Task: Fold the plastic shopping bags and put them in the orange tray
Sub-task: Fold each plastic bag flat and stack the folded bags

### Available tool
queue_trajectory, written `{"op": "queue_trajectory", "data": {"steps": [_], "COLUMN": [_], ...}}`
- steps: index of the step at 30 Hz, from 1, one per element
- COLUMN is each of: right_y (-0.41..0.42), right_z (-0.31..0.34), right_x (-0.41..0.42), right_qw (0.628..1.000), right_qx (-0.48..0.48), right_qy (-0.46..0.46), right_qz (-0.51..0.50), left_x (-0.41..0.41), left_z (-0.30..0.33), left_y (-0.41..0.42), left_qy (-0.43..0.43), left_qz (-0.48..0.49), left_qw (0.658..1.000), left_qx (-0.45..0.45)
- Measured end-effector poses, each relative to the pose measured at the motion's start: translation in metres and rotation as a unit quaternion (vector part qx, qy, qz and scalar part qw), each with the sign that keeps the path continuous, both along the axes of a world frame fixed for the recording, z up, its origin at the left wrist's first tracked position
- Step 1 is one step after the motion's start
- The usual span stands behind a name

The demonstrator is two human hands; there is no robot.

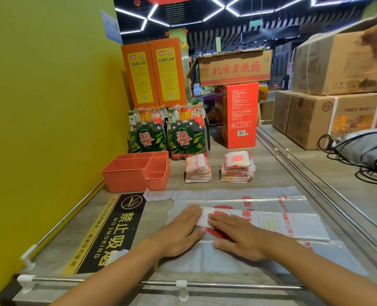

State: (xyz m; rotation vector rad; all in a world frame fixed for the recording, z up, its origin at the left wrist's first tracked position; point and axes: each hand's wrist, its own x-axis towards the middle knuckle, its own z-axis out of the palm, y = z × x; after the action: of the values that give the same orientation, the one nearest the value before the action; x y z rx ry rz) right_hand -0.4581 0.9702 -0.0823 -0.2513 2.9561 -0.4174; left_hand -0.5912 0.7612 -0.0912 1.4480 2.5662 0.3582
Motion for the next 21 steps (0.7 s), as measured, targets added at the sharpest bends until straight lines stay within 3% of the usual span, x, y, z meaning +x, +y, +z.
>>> {"op": "queue_trajectory", "data": {"steps": [3,5,8,10,12,14,15,18,21], "right_y": [0.001,0.001,0.001,0.001,0.001,0.001,0.001,0.001,0.002], "right_z": [-0.002,-0.001,-0.001,-0.001,0.001,0.003,0.003,0.005,0.008], "right_x": [0.0,0.001,0.002,0.003,0.004,0.005,0.006,0.007,0.009], "right_qw": [1.0,1.0,1.0,0.999,0.999,0.999,0.999,0.999,0.999], "right_qx": [0.0,-0.003,-0.013,-0.021,-0.027,-0.032,-0.033,-0.033,-0.029], "right_qy": [-0.006,-0.01,-0.017,-0.021,-0.015,-0.013,-0.015,-0.022,-0.018], "right_qz": [-0.003,-0.004,-0.012,-0.016,-0.017,-0.019,-0.02,-0.018,-0.017], "left_x": [-0.004,-0.004,-0.001,0.001,-0.001,0.003,0.009,0.025,0.018], "left_z": [0.003,0.004,0.007,0.012,0.016,0.02,0.022,0.019,0.013], "left_y": [0.002,0.004,0.011,0.018,0.023,0.028,0.03,0.039,0.045], "left_qy": [-0.026,-0.064,-0.157,-0.258,-0.361,-0.484,-0.522,-0.5,-0.453], "left_qz": [0.114,0.137,0.164,0.204,0.242,0.25,0.234,0.22,0.28], "left_qw": [0.992,0.986,0.955,0.894,0.806,0.711,0.696,0.744,0.744], "left_qx": [0.035,0.07,0.193,0.303,0.403,0.445,0.434,0.385,0.403]}}
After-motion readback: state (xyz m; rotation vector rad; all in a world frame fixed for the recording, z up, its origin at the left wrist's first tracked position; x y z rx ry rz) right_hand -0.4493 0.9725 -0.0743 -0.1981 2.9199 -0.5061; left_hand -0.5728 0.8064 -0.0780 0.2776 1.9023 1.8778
